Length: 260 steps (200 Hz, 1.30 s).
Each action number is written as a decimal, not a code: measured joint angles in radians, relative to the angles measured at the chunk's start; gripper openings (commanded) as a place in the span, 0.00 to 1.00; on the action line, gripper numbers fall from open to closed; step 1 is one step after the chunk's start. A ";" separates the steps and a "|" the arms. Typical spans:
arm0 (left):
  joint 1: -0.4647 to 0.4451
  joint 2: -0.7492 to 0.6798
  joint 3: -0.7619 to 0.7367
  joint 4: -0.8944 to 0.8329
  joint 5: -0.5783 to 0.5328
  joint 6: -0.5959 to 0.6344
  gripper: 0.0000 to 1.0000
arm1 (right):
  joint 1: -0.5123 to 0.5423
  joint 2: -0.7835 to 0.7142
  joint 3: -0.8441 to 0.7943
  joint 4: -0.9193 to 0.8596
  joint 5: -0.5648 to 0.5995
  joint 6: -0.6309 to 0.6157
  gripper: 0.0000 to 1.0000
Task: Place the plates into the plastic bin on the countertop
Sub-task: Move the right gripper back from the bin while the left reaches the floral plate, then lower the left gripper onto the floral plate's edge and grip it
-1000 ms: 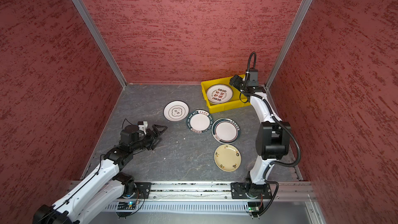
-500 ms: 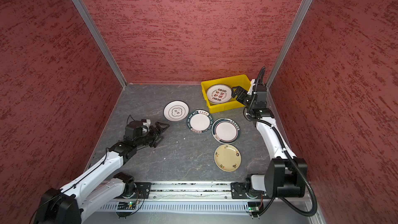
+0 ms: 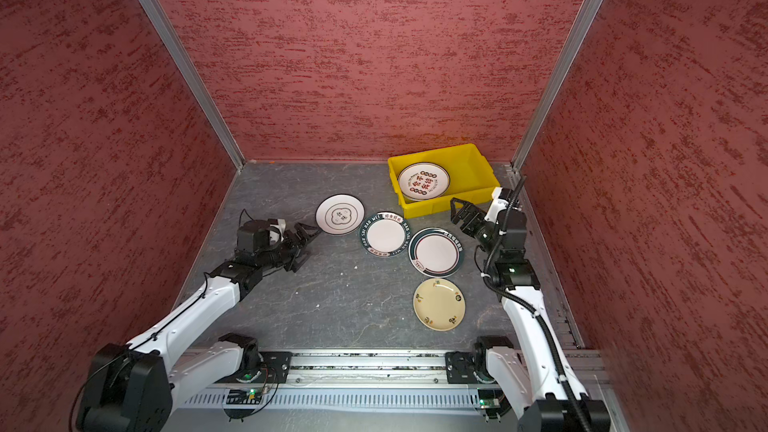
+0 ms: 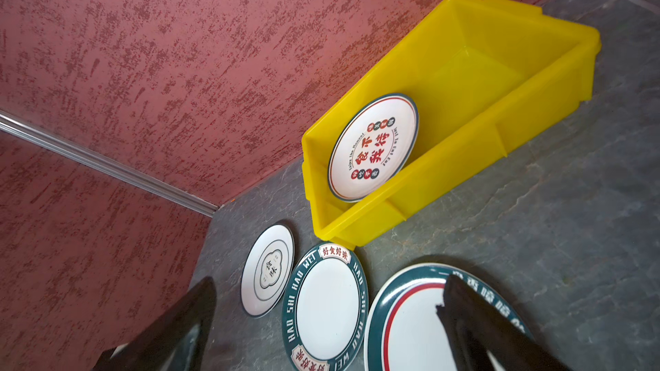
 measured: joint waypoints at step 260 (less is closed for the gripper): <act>0.145 0.660 0.239 0.206 0.151 0.070 0.75 | -0.003 -0.208 -0.179 0.004 -0.235 0.122 0.99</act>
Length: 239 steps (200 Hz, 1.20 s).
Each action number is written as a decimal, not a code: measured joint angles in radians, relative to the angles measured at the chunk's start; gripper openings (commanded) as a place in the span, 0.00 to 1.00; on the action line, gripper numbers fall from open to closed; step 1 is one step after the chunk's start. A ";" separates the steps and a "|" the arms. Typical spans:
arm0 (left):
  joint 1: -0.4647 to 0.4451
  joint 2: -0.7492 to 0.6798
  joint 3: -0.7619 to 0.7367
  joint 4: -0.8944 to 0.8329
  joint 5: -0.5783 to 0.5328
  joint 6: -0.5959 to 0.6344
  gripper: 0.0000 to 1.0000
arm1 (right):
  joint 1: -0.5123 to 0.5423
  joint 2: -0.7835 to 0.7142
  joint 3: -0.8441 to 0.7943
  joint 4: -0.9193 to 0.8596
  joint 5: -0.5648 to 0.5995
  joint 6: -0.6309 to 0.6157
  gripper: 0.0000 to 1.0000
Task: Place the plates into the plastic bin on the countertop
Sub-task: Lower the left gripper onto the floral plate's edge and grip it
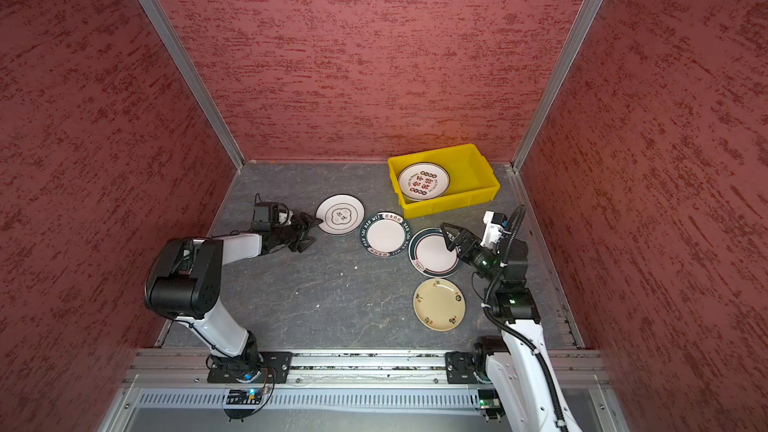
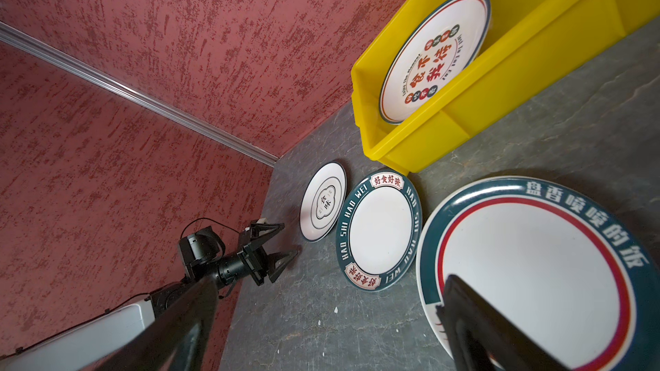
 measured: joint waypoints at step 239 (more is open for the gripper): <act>-0.064 0.207 0.108 0.137 -0.039 -0.040 0.28 | 0.000 -0.004 -0.020 -0.026 0.022 0.002 0.99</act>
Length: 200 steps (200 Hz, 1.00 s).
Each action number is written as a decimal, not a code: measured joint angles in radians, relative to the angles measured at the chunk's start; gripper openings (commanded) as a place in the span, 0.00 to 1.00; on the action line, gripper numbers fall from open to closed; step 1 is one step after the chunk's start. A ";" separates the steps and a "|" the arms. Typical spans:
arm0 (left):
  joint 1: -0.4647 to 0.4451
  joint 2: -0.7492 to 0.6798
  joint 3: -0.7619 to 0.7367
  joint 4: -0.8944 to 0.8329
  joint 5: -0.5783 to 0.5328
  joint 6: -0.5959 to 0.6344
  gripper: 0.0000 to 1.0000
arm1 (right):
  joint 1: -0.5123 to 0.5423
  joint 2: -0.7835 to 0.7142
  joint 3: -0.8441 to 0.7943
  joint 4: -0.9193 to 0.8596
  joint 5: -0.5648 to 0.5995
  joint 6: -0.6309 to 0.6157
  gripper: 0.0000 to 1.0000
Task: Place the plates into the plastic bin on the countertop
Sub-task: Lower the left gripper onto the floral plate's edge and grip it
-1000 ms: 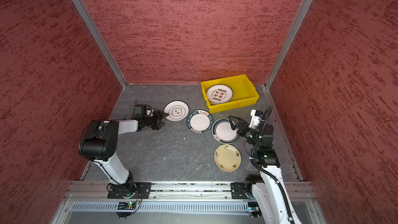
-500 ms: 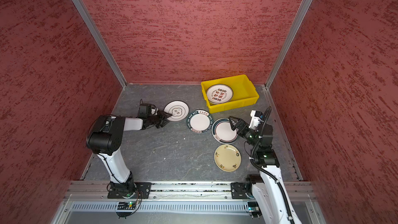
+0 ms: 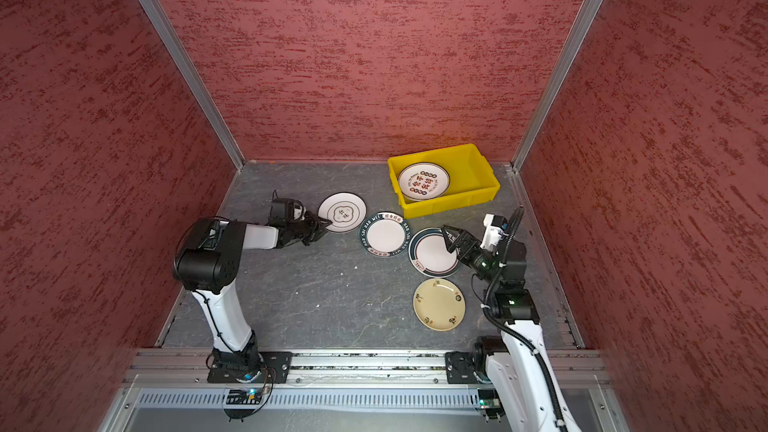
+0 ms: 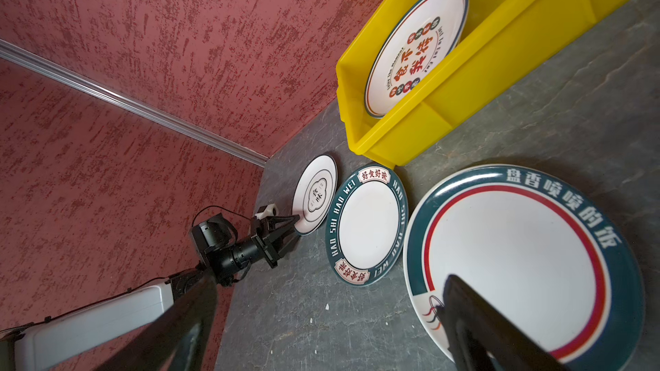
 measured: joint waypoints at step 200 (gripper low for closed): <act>0.047 -0.025 0.021 -0.079 0.005 0.042 0.00 | 0.000 0.052 -0.025 0.024 0.006 0.008 0.99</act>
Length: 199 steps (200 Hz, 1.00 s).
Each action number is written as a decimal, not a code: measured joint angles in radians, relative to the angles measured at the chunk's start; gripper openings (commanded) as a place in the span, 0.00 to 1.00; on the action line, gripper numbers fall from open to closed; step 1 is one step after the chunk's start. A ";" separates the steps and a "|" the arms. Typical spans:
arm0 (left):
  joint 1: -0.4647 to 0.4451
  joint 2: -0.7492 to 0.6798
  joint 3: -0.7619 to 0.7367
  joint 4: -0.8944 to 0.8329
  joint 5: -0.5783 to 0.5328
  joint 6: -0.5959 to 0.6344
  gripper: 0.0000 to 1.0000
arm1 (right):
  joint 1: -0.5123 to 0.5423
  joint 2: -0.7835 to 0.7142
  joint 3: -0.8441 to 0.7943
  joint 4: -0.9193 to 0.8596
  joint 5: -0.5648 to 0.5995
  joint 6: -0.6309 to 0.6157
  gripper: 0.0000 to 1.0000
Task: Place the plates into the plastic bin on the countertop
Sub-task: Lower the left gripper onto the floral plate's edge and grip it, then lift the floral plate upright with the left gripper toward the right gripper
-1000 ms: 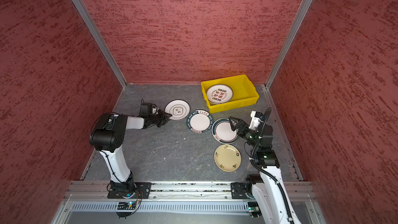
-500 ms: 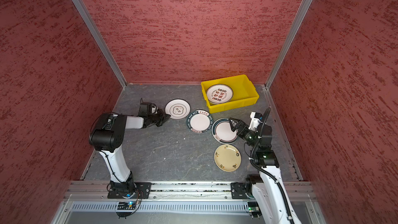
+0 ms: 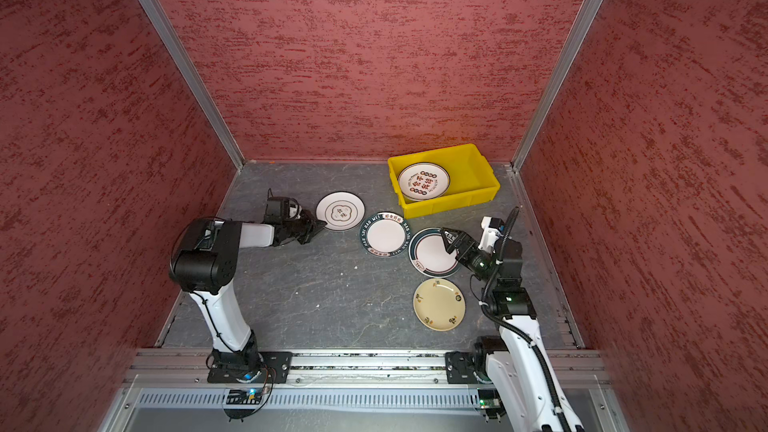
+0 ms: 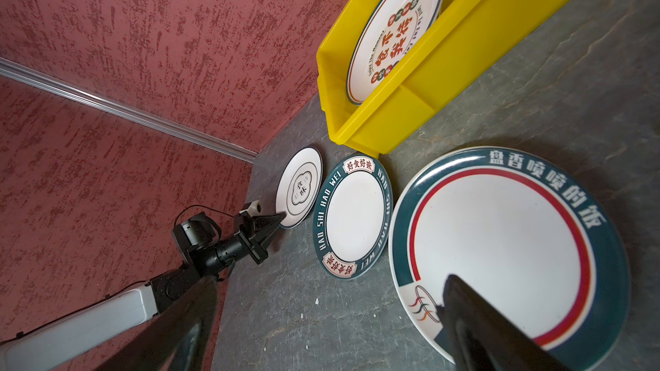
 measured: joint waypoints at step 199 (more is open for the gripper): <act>-0.153 -0.670 -0.208 -0.161 -0.146 -0.070 0.00 | 0.004 0.153 0.011 0.074 -0.117 0.068 0.99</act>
